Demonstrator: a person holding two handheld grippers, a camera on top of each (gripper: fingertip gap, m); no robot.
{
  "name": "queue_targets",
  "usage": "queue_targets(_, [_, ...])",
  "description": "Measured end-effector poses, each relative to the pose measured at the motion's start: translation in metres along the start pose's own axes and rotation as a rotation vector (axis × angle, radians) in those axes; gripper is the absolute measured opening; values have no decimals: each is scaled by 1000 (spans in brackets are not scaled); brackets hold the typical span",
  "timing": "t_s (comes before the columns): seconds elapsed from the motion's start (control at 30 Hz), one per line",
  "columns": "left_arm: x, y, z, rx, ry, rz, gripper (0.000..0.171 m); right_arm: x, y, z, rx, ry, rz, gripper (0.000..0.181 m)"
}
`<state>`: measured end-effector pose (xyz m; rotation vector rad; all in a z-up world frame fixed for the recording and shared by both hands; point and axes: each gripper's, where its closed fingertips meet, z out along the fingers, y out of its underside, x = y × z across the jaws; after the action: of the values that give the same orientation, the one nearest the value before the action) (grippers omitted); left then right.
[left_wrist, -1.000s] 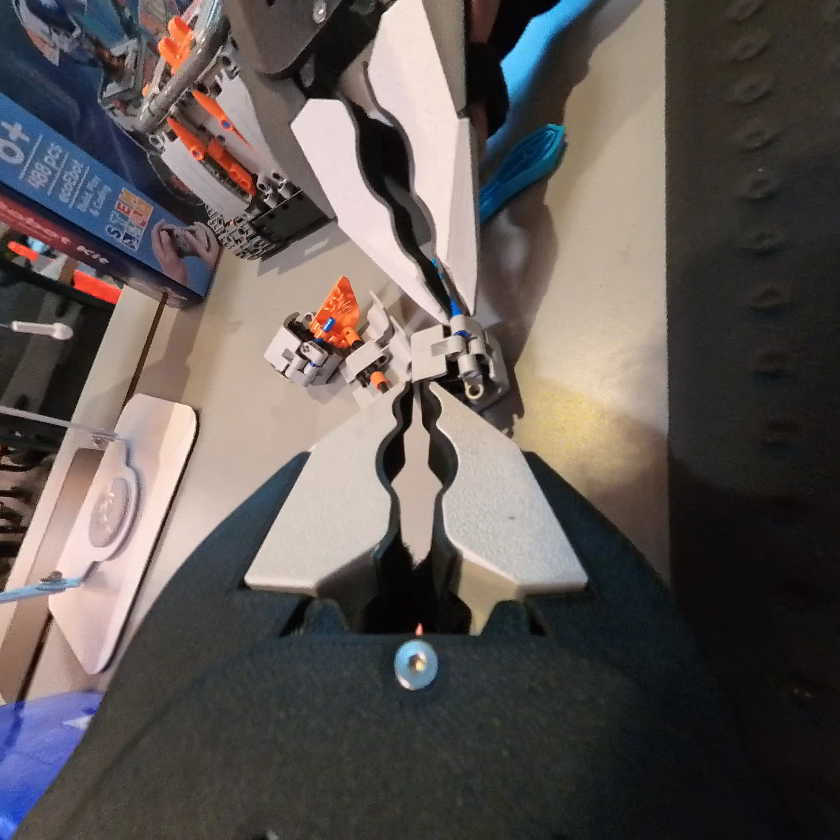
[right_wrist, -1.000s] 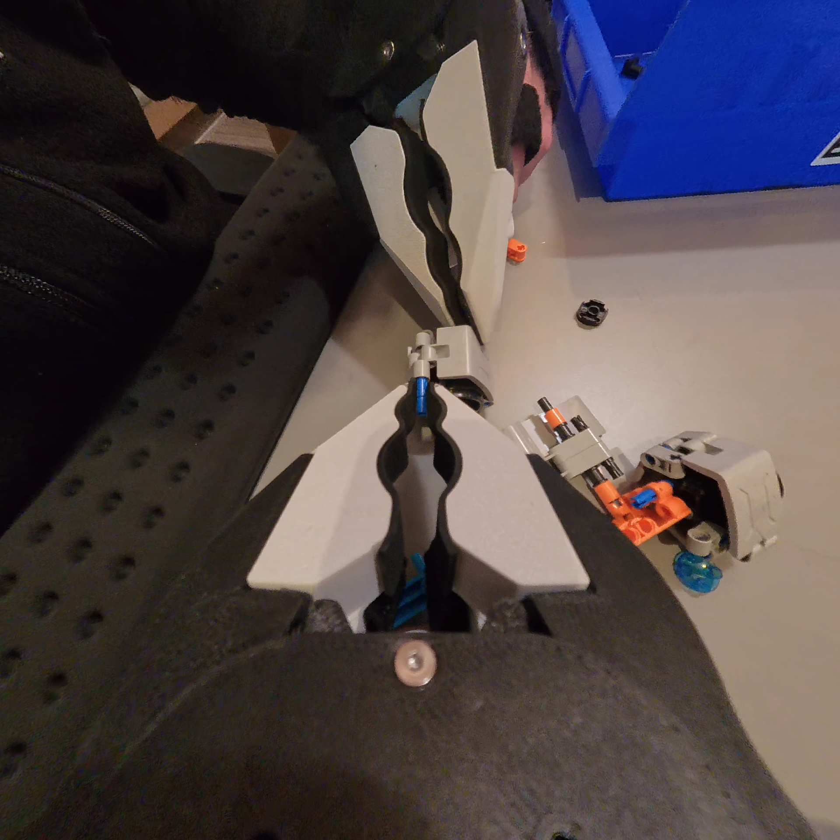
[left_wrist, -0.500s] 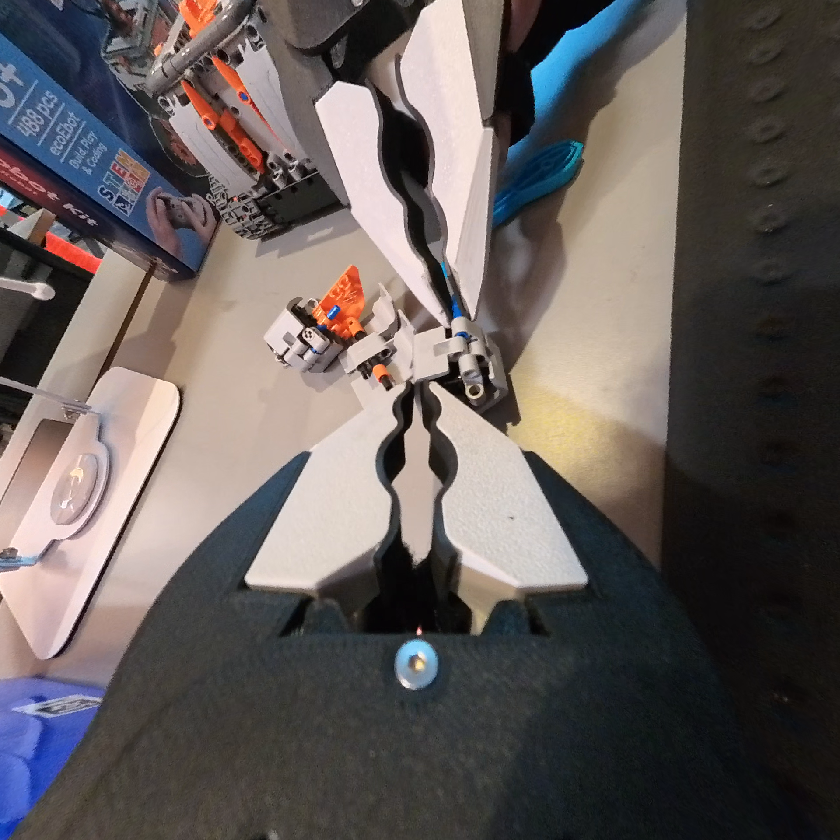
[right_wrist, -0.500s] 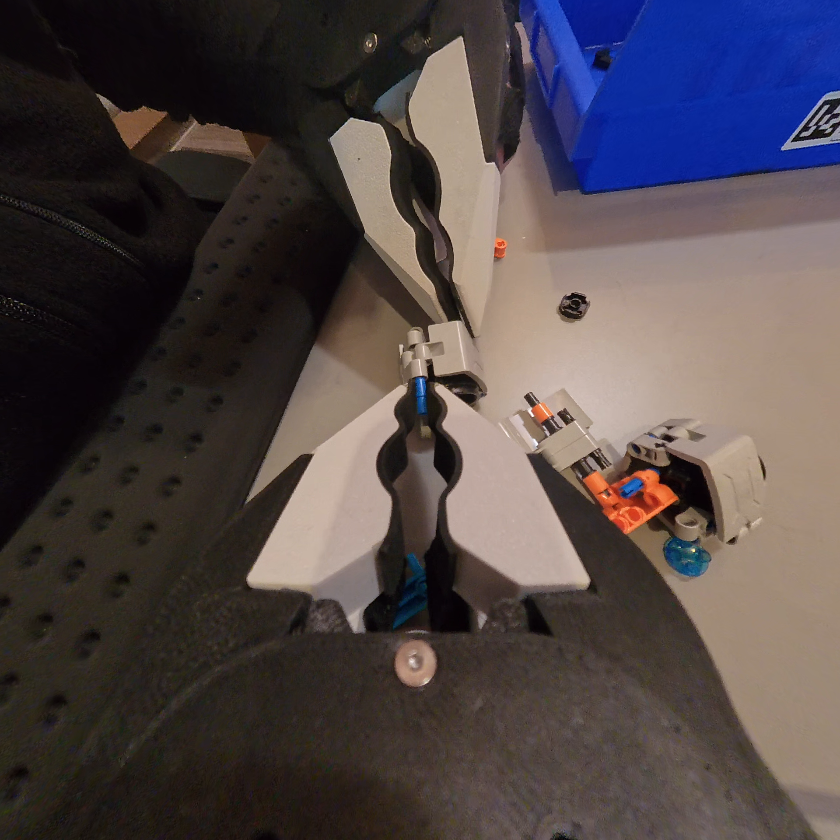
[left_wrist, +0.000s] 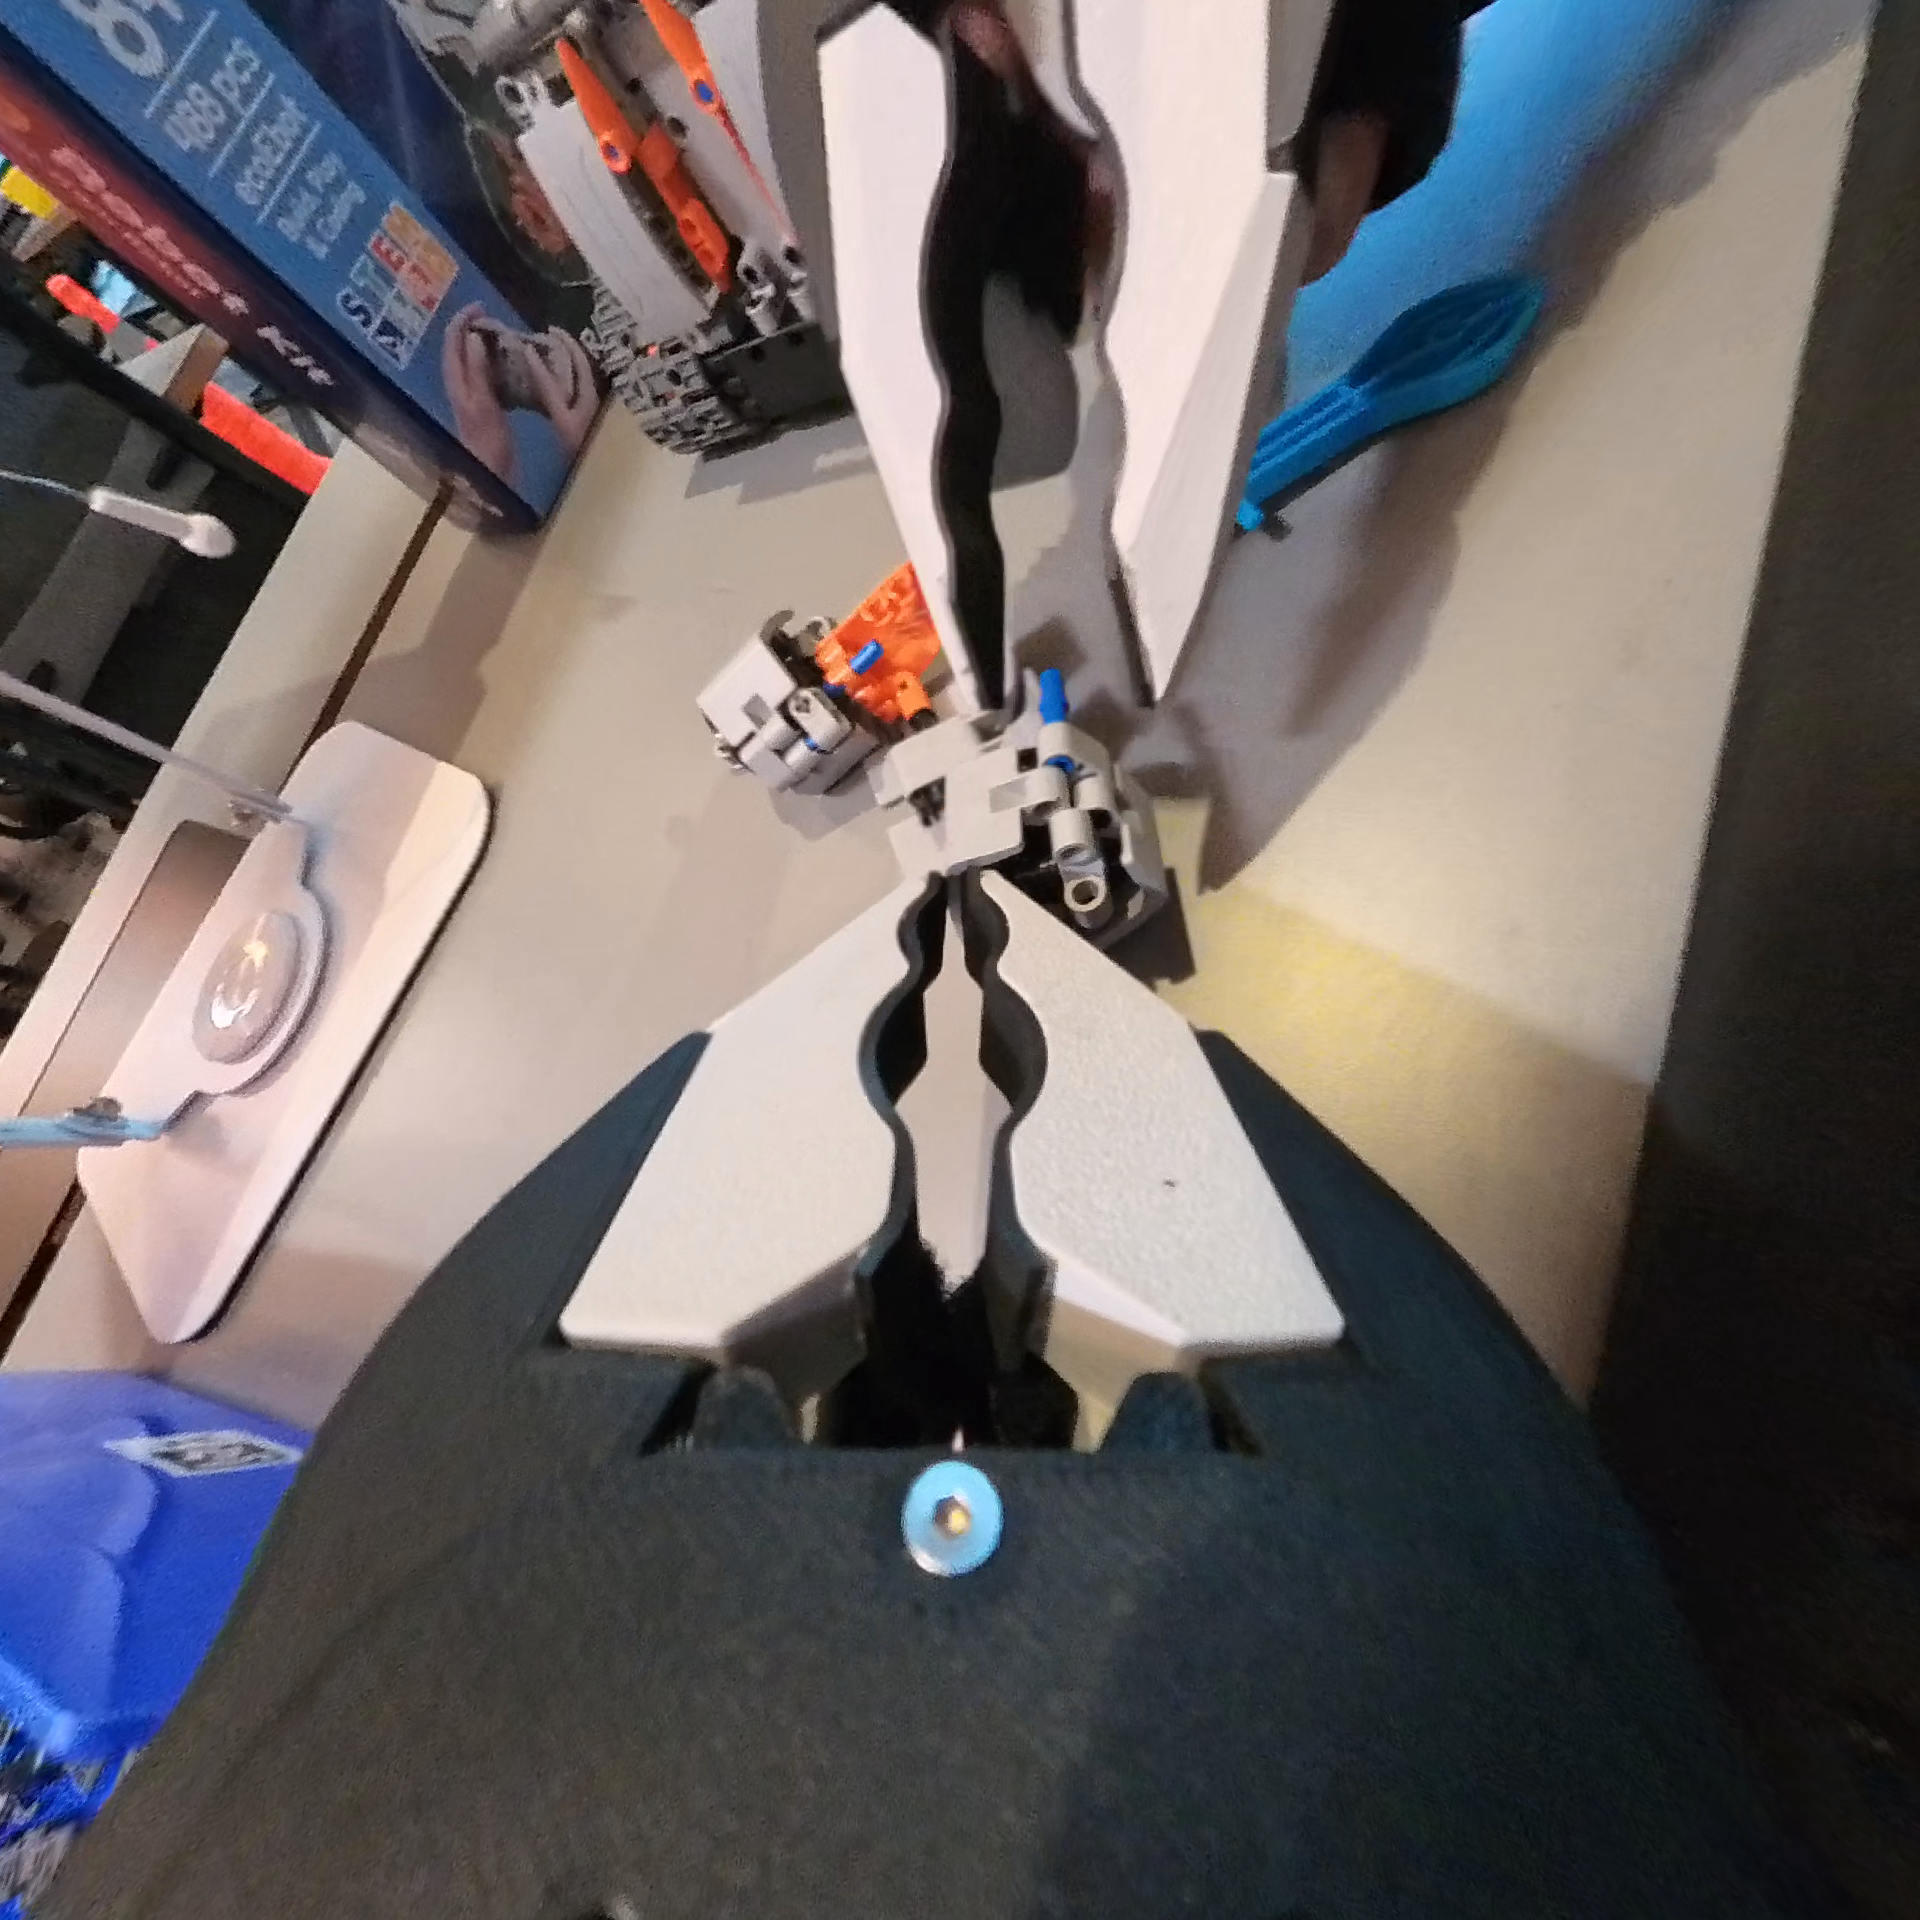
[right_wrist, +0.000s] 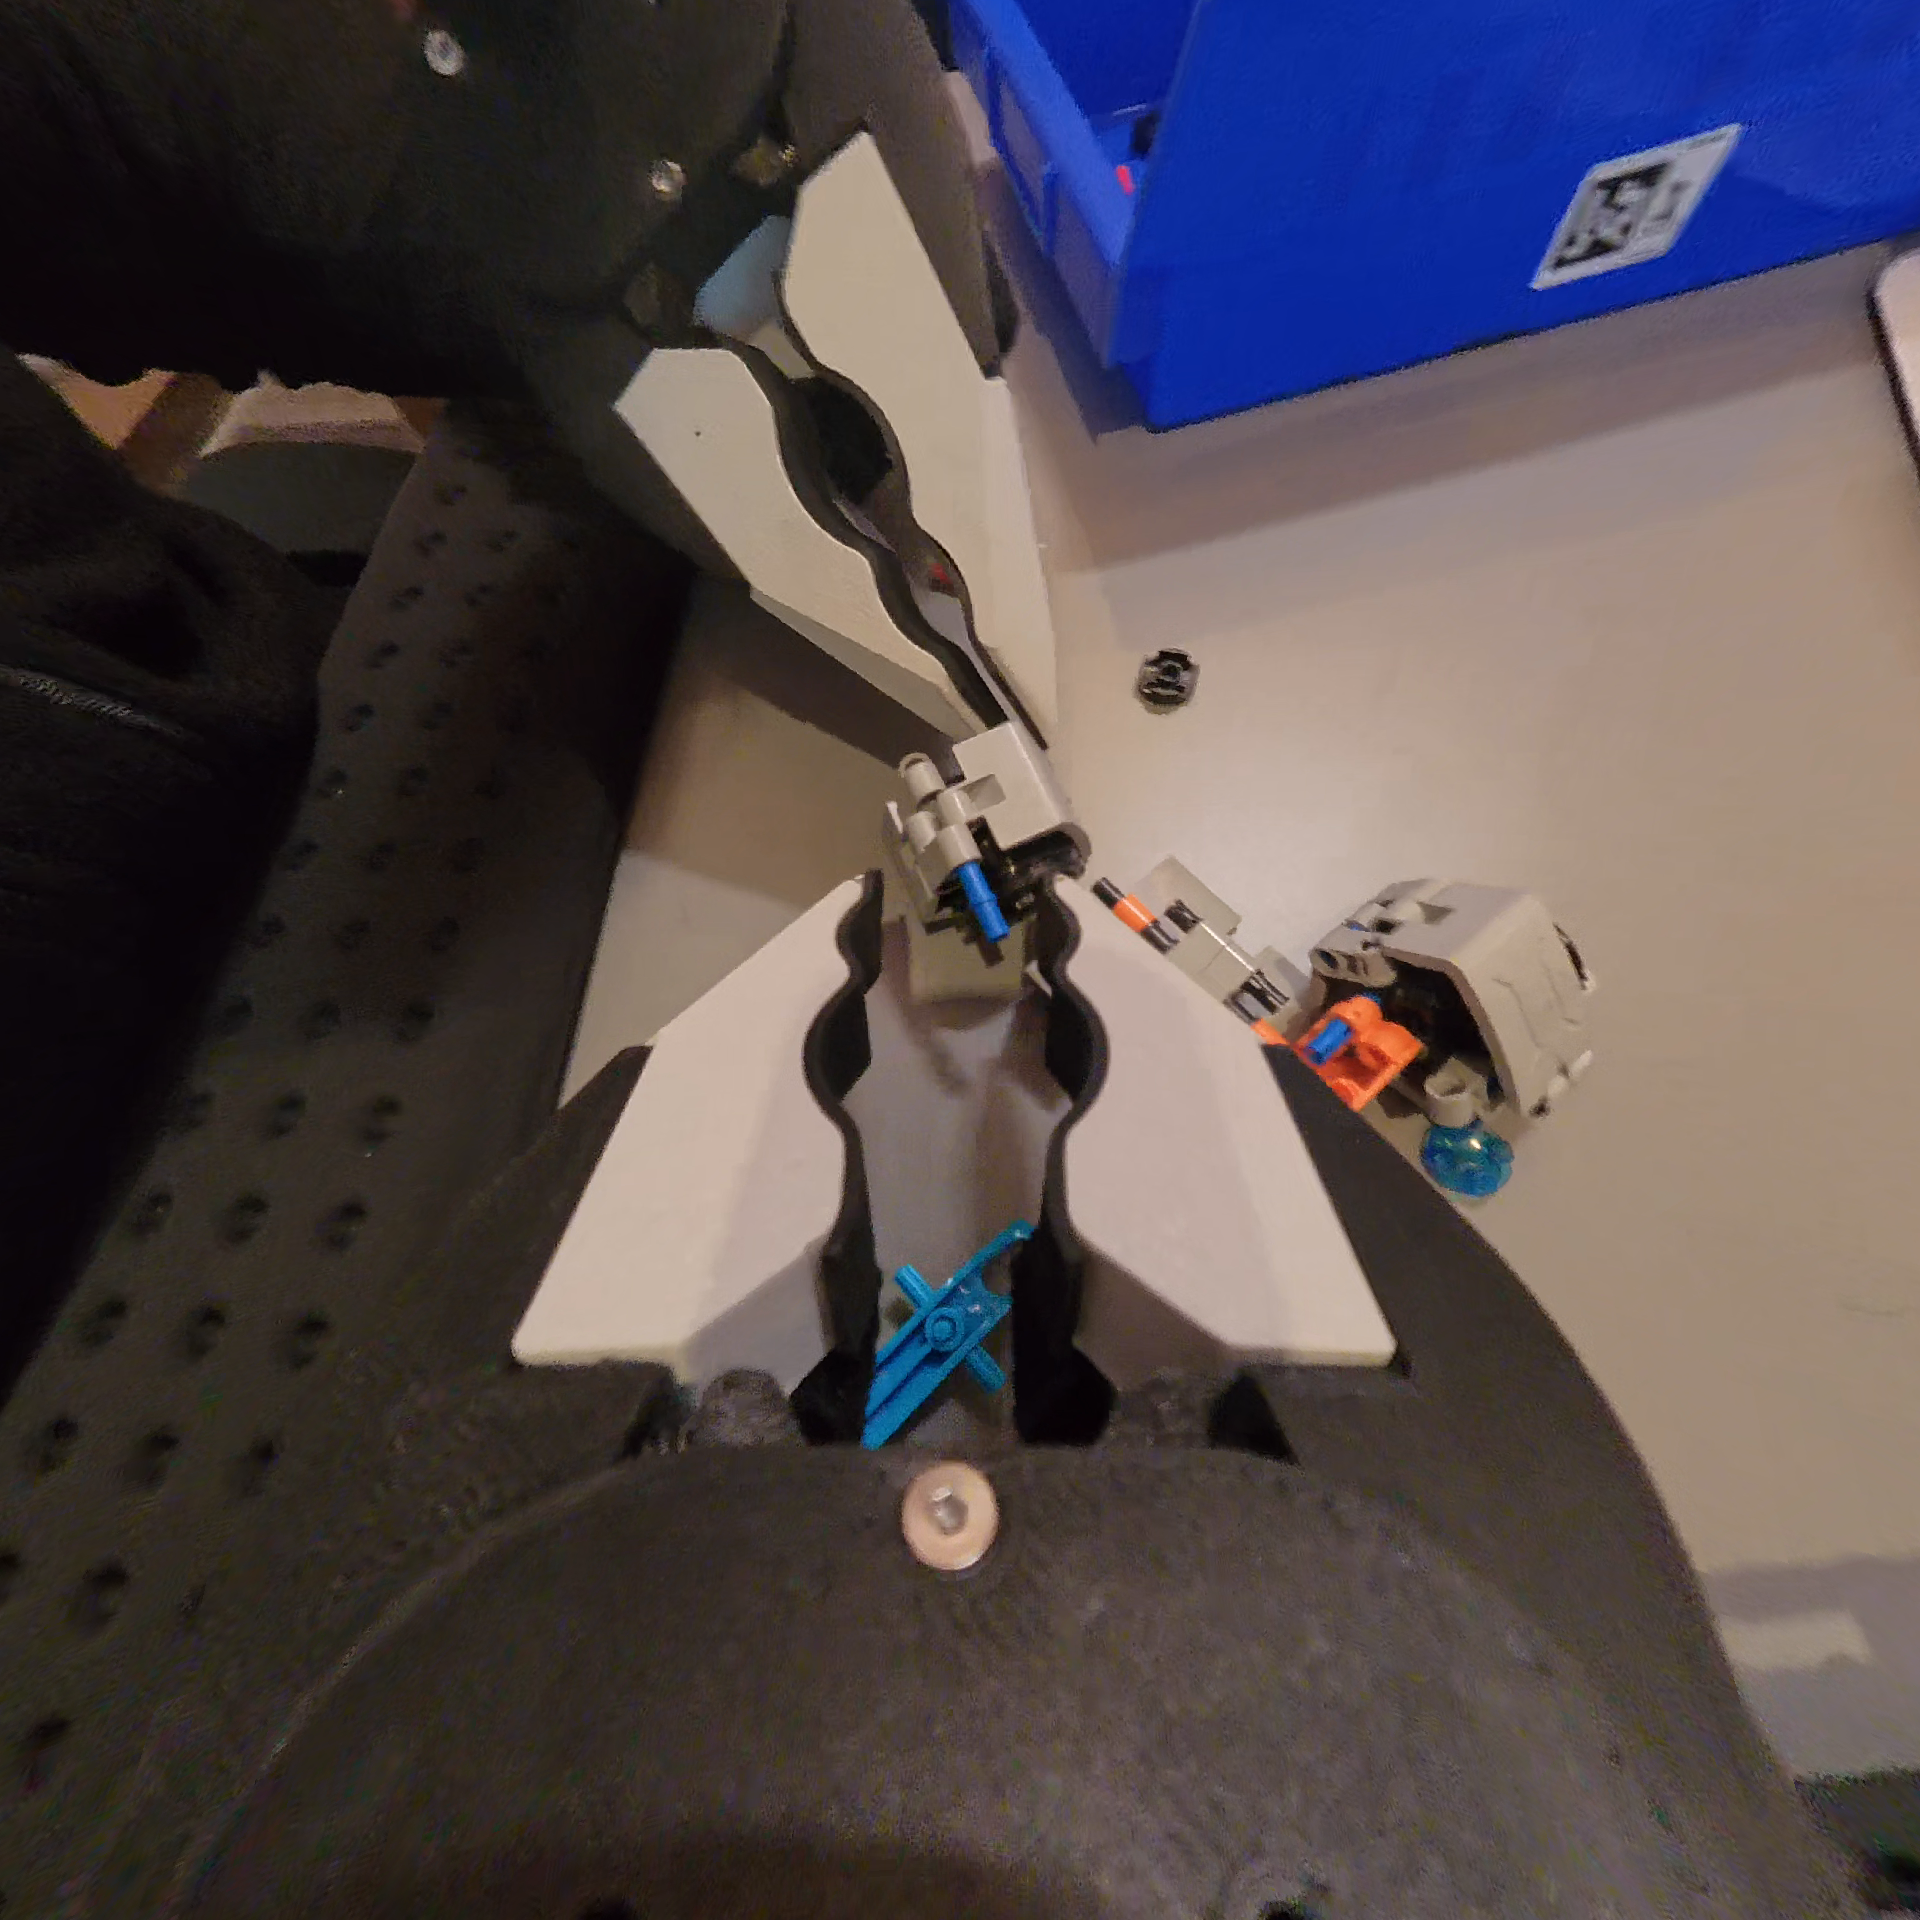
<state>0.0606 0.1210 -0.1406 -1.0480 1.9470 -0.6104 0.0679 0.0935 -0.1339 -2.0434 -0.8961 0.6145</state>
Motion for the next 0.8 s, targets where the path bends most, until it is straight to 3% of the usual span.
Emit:
queue_targets(0.13, [-13, -3, -3, -19, -86, -14, 0, 12, 1, -1, -36, 116, 101, 36])
queue_targets(0.3, [-28, -4, -6, -62, -190, 0, 0, 23, -5, 4, 17, 180, 207, 33])
queue_targets(0.8, [-38, -18, -9, -45, -293, 17, 0, 28, -17, 9, 67, 221, 178, 25])
